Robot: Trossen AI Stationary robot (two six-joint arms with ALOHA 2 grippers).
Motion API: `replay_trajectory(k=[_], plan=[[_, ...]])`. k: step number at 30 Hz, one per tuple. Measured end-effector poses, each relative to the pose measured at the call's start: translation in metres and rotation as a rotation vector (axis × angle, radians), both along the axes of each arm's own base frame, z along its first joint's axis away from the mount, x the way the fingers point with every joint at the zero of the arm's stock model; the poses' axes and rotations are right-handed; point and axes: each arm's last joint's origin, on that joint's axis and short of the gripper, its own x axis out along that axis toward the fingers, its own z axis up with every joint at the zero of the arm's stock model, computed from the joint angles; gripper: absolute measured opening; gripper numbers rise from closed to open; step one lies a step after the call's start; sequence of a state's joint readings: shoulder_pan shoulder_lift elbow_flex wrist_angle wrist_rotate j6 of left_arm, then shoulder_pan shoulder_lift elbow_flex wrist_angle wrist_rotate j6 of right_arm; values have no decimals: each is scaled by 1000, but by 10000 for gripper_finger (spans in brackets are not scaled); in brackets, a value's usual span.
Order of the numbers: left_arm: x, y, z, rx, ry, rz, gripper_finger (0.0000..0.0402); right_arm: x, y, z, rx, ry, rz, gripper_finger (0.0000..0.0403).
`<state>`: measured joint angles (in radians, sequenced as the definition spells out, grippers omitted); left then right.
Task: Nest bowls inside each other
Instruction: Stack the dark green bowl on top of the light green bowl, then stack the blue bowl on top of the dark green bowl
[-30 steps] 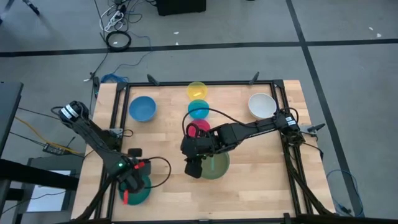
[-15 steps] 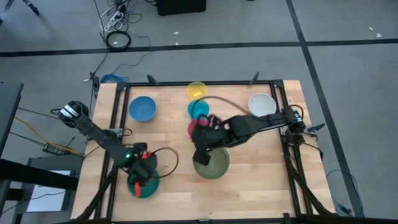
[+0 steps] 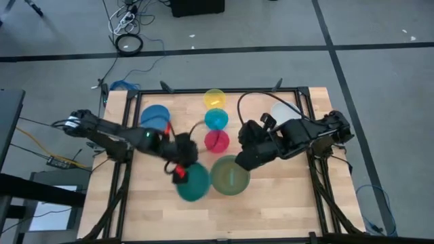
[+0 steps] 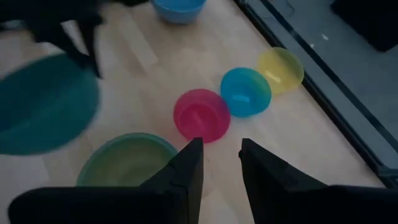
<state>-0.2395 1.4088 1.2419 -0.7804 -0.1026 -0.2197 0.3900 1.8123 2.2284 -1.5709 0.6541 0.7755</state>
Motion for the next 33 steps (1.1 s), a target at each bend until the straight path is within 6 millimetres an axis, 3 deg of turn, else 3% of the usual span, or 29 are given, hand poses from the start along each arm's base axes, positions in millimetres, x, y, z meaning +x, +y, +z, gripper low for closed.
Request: replay_trajectory(k=[5, 11, 16, 19, 25, 28, 30, 33], plan=[[33, 23, -9, -55, -99, 12, 6, -8, 7, 5, -11, -24, 19, 96], [68, 28, -35, -119, -150, -18, 6, -11, 9, 7, -24, -25, 38, 96], [83, 30, -58, -123, -119, -11, 8, -11, 9, 7, -35, -17, 52, 96], [88, 31, -59, -126, -157, -11, 37, -11, 9, 7, -38, -16, 54, 96], [93, 39, -54, -124, -218, 12, 121, -11, 8, 7, -48, -14, 57, 96], [84, 46, -52, -82, -137, 33, 150, -11, 8, 7, -48, -14, 56, 96], [70, 53, -38, 9, -51, 69, 160, -11, 8, 7, -48, -15, 56, 96], [41, 65, -2, 184, -4, 157, 168, -11, 8, 7, -50, -15, 56, 96]])
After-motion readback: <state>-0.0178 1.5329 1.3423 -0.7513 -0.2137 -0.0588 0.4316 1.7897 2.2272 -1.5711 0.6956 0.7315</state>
